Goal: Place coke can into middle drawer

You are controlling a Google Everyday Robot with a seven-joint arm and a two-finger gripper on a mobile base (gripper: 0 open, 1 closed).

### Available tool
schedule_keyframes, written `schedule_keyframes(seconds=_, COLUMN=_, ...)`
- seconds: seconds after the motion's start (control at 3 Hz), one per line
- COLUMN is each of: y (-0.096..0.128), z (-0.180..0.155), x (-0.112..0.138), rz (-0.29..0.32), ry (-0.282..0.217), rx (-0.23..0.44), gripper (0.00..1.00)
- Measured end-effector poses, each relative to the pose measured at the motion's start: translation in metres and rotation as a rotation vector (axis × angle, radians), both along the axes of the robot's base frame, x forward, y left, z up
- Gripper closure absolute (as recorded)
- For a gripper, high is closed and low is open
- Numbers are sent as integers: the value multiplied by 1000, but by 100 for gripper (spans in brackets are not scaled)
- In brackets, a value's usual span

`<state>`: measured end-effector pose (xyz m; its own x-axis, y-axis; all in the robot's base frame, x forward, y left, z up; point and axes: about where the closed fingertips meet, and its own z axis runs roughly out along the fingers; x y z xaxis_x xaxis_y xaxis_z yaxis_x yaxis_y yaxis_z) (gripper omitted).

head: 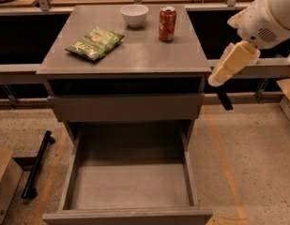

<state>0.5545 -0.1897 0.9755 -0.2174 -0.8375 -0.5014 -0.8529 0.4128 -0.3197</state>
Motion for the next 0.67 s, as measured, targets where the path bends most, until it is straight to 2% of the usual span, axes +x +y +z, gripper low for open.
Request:
schedule_keyframes(seconds=0.33, y=0, z=1, x=9, rz=-6, ry=-16, rx=13, gripper=0)
schedule_keyframes(seconds=0.67, y=4, z=-19, x=16, rz=-78, ry=38, rx=77, gripper=0)
